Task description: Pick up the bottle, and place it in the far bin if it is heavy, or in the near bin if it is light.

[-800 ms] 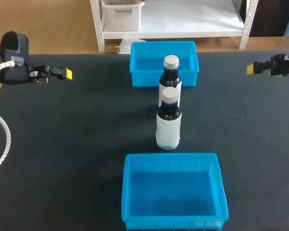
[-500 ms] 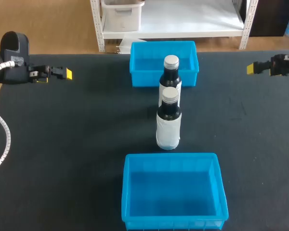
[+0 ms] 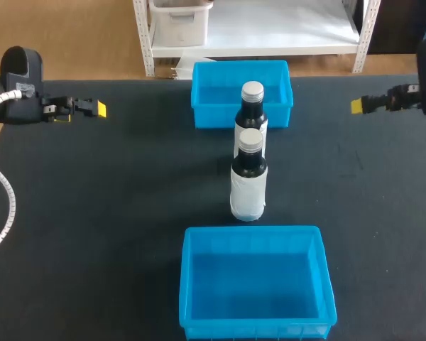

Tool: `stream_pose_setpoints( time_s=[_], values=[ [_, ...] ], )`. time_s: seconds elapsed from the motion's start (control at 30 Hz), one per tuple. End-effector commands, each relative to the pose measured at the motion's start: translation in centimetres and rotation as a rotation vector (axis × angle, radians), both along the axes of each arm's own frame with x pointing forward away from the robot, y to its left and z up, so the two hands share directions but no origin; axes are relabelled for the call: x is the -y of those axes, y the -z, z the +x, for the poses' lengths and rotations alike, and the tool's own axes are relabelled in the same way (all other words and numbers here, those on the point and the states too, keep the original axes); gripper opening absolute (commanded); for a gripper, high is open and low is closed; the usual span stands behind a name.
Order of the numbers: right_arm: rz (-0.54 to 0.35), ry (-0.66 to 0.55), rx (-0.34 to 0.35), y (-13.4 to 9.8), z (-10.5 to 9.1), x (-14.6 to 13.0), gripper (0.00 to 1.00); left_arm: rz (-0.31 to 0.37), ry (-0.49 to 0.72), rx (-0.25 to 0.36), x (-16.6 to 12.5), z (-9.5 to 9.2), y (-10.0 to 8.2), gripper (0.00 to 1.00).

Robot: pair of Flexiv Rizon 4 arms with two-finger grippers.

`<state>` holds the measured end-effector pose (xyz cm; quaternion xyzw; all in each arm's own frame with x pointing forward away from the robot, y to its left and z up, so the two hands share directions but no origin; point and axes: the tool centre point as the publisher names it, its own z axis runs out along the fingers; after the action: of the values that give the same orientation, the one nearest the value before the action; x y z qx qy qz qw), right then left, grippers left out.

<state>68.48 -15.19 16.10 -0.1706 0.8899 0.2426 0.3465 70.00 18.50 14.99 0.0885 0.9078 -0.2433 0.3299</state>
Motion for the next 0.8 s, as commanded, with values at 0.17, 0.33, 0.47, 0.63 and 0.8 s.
stream_pose_setpoints(
  time_s=[0.17,0.33,0.47,0.63,0.8],
  values=[
    [0.062,-0.596,0.083,-0.2,-0.4,0.2,1.0,0.0,0.0,0.0,0.0,0.0,0.0,1.0],
    [0.062,-0.596,0.083,-0.2,-0.4,0.2,1.0,0.0,0.0,0.0,0.0,0.0,0.0,1.0],
    [0.062,-0.596,0.083,-0.2,-0.4,0.2,1.0,0.0,0.0,0.0,0.0,0.0,0.0,1.0],
    [0.062,-0.596,0.083,-0.2,-0.4,0.2,1.0,0.0,0.0,0.0,0.0,0.0,0.0,1.0],
    [-0.028,-0.709,0.164,-0.1,-0.8,-1.3,1.0,0.0,0.0,0.0,0.0,0.0,0.0,1.0]
  ],
)
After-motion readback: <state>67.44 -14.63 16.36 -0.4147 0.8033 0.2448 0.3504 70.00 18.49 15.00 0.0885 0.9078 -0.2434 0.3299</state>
